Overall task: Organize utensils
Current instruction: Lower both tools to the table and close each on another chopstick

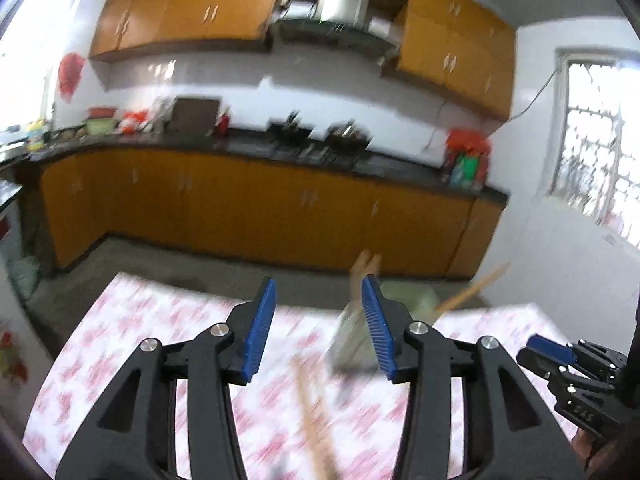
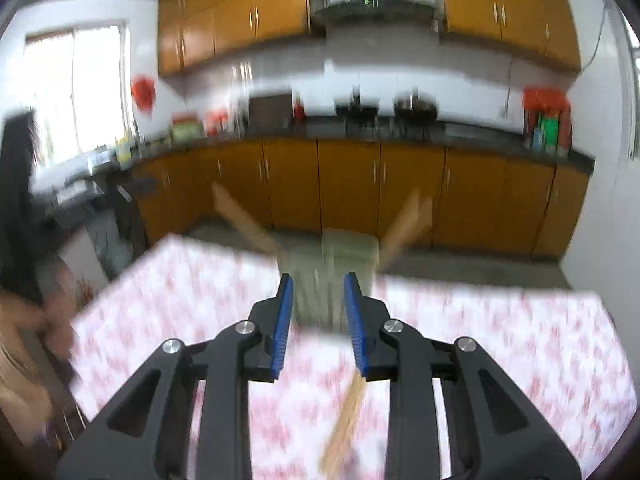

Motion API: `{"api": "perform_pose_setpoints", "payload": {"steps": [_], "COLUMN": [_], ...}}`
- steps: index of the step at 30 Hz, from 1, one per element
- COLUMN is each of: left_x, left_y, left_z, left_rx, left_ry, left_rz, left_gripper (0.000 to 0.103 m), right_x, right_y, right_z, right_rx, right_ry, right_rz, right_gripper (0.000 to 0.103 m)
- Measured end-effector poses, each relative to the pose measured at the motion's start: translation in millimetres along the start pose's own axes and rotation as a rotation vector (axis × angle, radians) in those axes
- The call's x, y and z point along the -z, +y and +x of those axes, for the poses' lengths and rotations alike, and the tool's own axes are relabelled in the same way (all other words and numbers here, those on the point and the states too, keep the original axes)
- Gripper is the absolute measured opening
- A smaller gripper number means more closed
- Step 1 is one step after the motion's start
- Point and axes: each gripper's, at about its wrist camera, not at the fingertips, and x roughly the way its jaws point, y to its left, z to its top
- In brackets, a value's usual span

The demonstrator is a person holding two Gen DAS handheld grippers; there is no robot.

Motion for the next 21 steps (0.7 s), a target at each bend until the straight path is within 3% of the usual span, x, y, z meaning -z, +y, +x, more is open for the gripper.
{"api": "perform_pose_setpoints", "payload": {"steps": [4,5,7,21], "left_x": [65,79,99,152], "left_y": [29,34,38,17], "left_z": [40,50,67,100], "left_rx": [-0.057,-0.053,-0.05,0.028], "left_ry": [0.214,0.262,0.331,0.466], "left_rz": [-0.038,-0.056,-0.073,-0.068], "left_gripper": [0.042,0.035,0.032,0.023], "right_x": [62,73,83,98], "right_y": [-19,-21,-25,-39], "right_z": [67,80,95,123], "right_rx": [0.003,0.013,0.02,0.108], "right_ry": [0.229,0.261,0.294,0.316], "right_rz": [0.132,0.146,0.174,0.197], "right_gripper": [0.012,0.012,0.011,0.009]}}
